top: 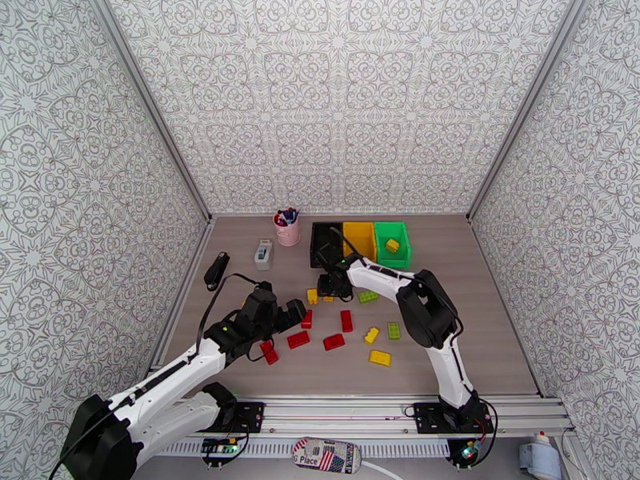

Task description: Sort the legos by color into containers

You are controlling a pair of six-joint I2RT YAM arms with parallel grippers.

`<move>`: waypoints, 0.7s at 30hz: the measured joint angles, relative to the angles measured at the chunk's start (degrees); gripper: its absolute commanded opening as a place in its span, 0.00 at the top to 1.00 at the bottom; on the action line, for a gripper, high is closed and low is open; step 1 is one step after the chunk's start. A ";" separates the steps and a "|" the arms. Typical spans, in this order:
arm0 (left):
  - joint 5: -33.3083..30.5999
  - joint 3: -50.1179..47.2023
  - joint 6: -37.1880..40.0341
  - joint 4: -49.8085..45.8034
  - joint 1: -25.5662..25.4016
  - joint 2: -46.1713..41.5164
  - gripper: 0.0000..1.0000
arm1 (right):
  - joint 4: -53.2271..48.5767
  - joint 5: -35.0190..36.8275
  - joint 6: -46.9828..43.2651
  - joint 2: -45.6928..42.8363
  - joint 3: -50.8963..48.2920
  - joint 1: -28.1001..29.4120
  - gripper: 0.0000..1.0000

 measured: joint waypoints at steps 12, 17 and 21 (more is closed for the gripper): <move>0.81 0.17 0.07 1.38 0.00 4.00 0.01 | 0.94 1.29 -0.59 -1.18 -1.64 -0.02 0.69; 1.90 3.52 0.85 2.49 -0.68 9.70 0.01 | 1.05 1.55 -0.63 -4.28 -5.03 -0.31 0.71; 3.06 9.01 2.01 5.01 -1.86 15.50 0.01 | 1.20 1.64 -1.11 -9.40 -8.28 -1.70 0.72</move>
